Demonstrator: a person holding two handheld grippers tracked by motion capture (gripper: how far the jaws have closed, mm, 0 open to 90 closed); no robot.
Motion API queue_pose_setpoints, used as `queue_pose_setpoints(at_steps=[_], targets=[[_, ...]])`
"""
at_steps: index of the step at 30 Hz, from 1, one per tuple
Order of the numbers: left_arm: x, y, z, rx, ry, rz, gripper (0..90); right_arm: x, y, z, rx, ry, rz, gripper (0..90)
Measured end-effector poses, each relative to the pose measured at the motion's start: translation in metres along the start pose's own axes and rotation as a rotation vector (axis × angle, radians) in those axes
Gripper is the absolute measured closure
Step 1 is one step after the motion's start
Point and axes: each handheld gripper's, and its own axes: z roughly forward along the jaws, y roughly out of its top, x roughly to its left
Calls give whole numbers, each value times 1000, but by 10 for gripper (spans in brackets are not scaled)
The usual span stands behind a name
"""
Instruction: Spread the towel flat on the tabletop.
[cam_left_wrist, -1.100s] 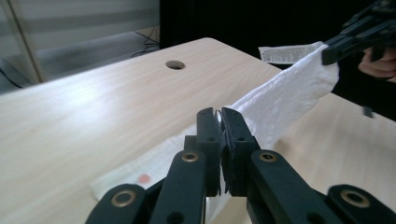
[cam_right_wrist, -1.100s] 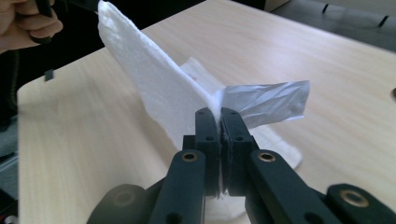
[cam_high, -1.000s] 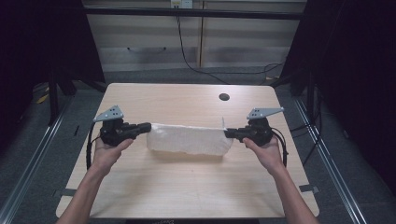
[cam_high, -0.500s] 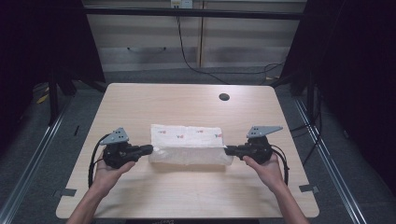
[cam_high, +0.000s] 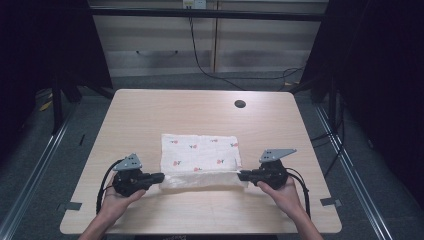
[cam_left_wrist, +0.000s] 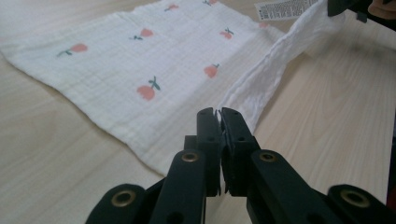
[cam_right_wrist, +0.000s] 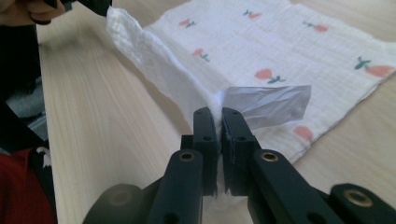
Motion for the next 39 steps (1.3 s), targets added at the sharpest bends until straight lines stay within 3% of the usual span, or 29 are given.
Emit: queue_pose_setpoints(at_steps=[6,10,14,19,22,25,29,34,35,39], targets=[[-4,-9,5,48,-8,19,868,10,-17,12,62,22,4,821],[-8,-15,5,89,-6,48,861,13,-21,9,66,29,3,790],[-10,-21,1,91,-14,39,828,20,-27,0,60,43,0,702],[-8,-20,-8,44,-26,-2,766,27,-28,-15,38,28,-4,623],[-6,-19,-11,35,-25,-5,734,27,-27,-22,25,17,-8,616],[-3,-15,-15,16,-19,-24,651,18,-23,-28,0,-7,7,628],[4,-2,-11,12,-14,-21,580,9,-16,-22,-9,-15,10,652],[17,18,13,15,-5,-28,535,-12,-1,5,1,-34,17,680],[20,20,19,14,-5,-35,535,-22,5,19,3,-33,32,687],[30,26,43,53,3,-28,575,-33,12,38,32,-41,36,696]])
